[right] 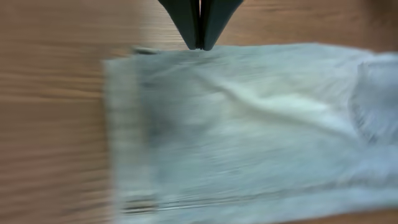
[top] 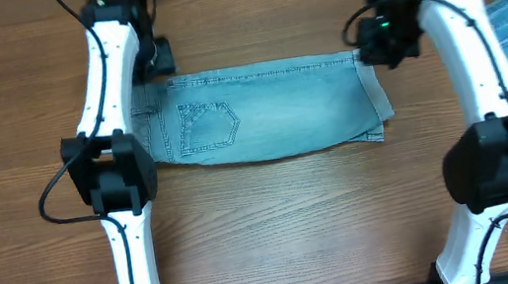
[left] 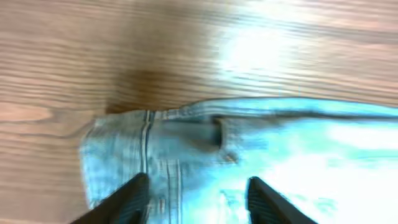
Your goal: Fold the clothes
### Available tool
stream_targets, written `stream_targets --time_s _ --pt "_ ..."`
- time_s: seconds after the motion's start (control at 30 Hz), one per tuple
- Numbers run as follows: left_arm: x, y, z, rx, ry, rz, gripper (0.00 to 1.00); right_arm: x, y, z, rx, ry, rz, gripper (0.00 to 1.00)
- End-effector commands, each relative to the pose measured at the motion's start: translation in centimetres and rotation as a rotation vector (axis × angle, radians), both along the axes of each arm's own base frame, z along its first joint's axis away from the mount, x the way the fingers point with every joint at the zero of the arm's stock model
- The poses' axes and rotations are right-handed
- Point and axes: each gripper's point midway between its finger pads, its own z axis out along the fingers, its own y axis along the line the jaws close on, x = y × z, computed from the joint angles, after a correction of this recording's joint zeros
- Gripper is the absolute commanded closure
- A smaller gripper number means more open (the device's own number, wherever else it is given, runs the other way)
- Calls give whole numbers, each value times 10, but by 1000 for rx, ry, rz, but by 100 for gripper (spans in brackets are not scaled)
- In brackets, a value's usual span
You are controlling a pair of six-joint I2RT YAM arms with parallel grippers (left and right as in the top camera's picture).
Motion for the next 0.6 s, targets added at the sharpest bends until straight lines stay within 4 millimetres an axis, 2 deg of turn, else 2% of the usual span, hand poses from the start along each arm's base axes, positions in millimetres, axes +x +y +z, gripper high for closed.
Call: stream_targets --time_s 0.0,0.1,0.13,0.2,0.27,0.33,0.47,0.57 --pt "-4 -32 39 -147 -34 -16 96 -7 71 5 154 -14 147 96" --pt "-27 -60 31 -196 58 -59 96 -13 123 7 221 -42 237 96" --pt "-35 -66 28 -191 90 -71 96 -14 132 5 225 -41 242 96" --pt "-48 -78 19 -181 147 -95 96 -22 162 -3 238 -41 267 96" --pt "-55 -84 10 -167 177 -109 96 -29 183 -15 249 -32 268 96" --pt "-59 -85 -2 -163 205 -110 96 -34 195 -35 257 -10 235 96" --pt "-65 -81 -29 -156 255 -100 96 -45 198 -76 285 37 207 96" --pt "-68 -81 -48 -153 273 -98 96 -51 204 -98 339 38 222 96"
